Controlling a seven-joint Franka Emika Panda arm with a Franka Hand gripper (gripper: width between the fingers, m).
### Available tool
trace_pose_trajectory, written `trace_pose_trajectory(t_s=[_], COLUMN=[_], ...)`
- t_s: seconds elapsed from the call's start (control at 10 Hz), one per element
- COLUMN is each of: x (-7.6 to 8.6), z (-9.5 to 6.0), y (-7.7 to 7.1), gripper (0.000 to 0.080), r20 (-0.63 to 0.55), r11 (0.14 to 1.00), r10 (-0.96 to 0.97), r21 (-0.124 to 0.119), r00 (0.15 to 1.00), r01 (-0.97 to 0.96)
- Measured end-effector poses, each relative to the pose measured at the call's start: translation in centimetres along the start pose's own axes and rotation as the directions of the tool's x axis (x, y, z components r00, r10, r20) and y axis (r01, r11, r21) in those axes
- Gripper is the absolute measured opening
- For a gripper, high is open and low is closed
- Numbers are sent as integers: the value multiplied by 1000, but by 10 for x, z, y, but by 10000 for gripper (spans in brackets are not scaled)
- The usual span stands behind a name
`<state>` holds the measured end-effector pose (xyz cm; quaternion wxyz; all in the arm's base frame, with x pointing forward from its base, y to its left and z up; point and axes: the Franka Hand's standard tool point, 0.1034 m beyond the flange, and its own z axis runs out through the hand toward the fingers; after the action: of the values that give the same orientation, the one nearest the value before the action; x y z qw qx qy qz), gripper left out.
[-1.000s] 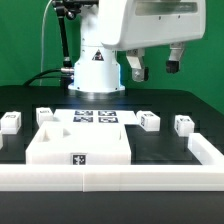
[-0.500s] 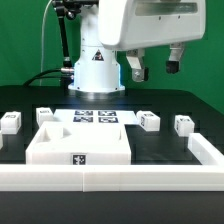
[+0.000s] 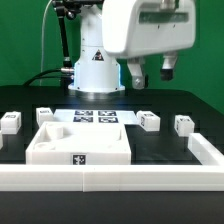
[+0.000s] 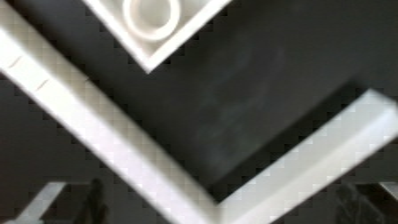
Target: Assemble one leg
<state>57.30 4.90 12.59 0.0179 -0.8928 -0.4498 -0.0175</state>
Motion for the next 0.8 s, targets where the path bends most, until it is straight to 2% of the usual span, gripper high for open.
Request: trace_pose_trajectory(t_s=[0.2,0.3,0.4,0.6,0.8], x=[-18,-29,-41,-36,-44], z=[17,22,22,22,25], y=[-4,-1,7,4,-1], gripper=[650,650,650,650,650], r20=[41,56,64,61,59], r11=[982,972,975,977,969], r10=[-188,-233,-220,-212,-248], r21=[13,26,28,26,23], r00=[981,971,973,975,967], r01=[187,232,218,211,247])
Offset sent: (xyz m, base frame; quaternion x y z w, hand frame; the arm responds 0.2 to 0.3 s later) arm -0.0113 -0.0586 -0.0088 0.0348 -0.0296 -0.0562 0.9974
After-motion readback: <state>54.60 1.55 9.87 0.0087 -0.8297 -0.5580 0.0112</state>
